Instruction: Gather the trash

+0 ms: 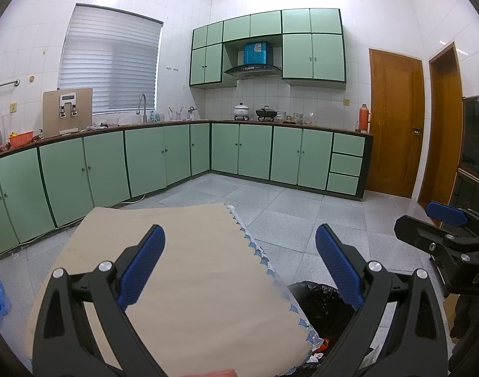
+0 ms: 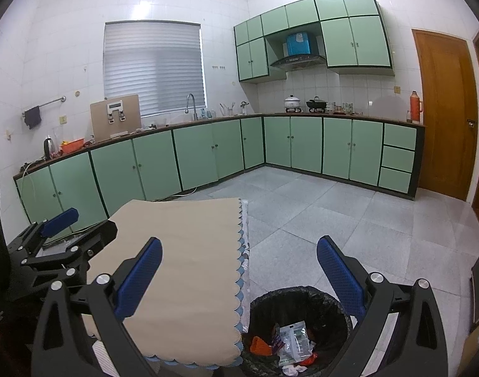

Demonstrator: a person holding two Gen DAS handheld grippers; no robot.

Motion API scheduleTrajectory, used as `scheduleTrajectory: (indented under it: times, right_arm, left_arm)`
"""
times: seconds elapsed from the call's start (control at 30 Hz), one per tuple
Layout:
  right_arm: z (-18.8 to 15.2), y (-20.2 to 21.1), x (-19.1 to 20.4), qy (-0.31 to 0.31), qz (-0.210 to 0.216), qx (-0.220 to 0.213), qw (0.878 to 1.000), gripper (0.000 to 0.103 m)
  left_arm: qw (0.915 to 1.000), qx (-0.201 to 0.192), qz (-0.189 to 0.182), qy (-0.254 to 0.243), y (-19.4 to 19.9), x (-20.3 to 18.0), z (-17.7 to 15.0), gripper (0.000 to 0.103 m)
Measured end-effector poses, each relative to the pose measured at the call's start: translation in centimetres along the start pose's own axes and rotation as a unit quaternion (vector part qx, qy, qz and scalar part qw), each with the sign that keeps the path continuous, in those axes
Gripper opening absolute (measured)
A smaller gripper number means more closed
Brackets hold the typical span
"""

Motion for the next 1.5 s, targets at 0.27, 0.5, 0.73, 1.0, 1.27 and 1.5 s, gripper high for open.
scheduleTrajectory:
  times: [0.27,0.5,0.73,1.0,1.27,1.5]
  right_arm:
    - [0.05,-0.04,0.16,0.006,-0.004,-0.002,1.0,0.097]
    - [0.03,0.02,0.29,0.009,-0.006,-0.003,1.0,0.097]
    - [0.04,0.09,0.3,0.01,-0.006,-0.004,1.0,0.097]
    - [-0.01,0.06,0.35,0.01,-0.007,-0.003,1.0,0.097]
    - [-0.07,0.05,0.37,0.01,-0.006,-0.003,1.0,0.097]
    - [-0.08,0.13,0.46,0.011,-0.006,-0.002,1.0,0.097]
  left_arm:
    - [1.0,0.0,-0.001,0.0,0.02,0.05,0.08,0.094]
    - [1.0,0.0,-0.001,0.001,0.08,0.11,0.05,0.094]
    - [1.0,0.0,0.0,0.0,0.09,0.1,0.12,0.094]
    - [1.0,-0.001,0.0,0.0,0.15,0.17,0.12,0.094]
    - [1.0,-0.001,0.001,0.002,0.33,0.28,0.3,0.094]
    - [1.0,0.001,0.001,0.002,0.4,0.31,0.44,0.094]
Point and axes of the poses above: each gripper's, at about its wrist camera, not at the fingertips, and y roughly against the way its jaws point, x to its left, z to its top, the point moved 5 cm from there along -y, roughly the way its jaws point, and after that the axes turned 6 degrees about -z, right-handed, at the moved point
